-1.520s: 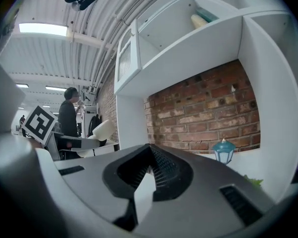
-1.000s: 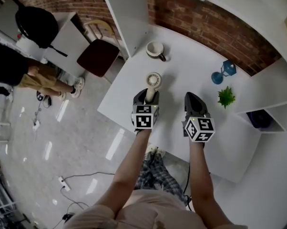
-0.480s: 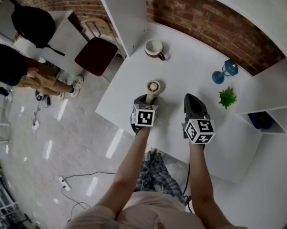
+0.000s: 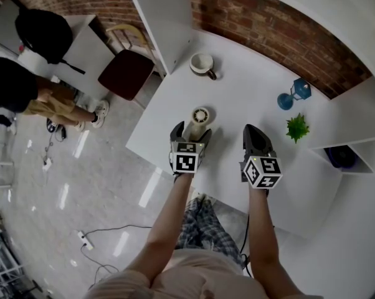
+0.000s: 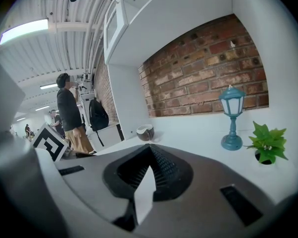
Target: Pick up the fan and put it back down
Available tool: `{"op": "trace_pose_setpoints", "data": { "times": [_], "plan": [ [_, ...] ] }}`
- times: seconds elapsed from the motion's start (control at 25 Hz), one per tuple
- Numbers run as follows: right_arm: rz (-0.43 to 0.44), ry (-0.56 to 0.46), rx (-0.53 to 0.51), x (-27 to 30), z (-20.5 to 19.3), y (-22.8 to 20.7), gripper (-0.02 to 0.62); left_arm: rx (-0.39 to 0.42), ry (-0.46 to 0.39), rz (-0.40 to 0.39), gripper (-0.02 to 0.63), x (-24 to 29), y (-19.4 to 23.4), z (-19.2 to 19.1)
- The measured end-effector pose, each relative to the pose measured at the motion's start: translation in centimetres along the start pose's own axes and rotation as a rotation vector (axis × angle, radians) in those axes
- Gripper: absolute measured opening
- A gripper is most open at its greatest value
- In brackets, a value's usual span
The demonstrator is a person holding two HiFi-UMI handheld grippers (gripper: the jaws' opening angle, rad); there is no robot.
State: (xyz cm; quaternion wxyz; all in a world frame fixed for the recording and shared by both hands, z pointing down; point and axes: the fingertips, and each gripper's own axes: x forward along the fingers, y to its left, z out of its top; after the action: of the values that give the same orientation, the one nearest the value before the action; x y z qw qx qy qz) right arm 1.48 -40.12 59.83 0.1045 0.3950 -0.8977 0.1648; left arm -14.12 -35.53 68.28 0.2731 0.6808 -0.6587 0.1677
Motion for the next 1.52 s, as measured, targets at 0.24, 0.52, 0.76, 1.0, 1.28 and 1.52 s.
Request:
{"op": "trace_pose_setpoints", "data": {
  "times": [0.24,0.52,0.76,1.0,1.28,1.52],
  "plan": [
    [-0.018,-0.014,0.004,-0.8,0.5,0.1,0.015,-0.034,-0.063,-0.042,0.393,-1.7,-0.3,1.9],
    [-0.063,-0.092,-0.005,-4.0,3.6,0.4,0.016,-0.055,-0.218,-0.113,0.379,-6.5,-0.8,7.4],
    [-0.11,-0.197,-0.025,-8.8,7.6,1.0,0.016,-0.015,-0.366,-0.175,0.211,-12.2,-2.1,12.6],
    [-0.148,-0.305,-0.06,-14.0,11.4,1.2,0.015,0.04,-0.484,-0.221,0.094,-17.2,-3.7,15.7],
    [-0.207,-0.371,-0.081,-19.4,13.0,0.6,0.015,0.092,-0.554,-0.254,0.035,-21.3,-4.7,16.8],
    [-0.232,-0.388,-0.078,-22.3,12.8,-0.4,0.015,0.088,-0.577,-0.279,0.028,-22.7,-5.3,17.1]
  ]
}}
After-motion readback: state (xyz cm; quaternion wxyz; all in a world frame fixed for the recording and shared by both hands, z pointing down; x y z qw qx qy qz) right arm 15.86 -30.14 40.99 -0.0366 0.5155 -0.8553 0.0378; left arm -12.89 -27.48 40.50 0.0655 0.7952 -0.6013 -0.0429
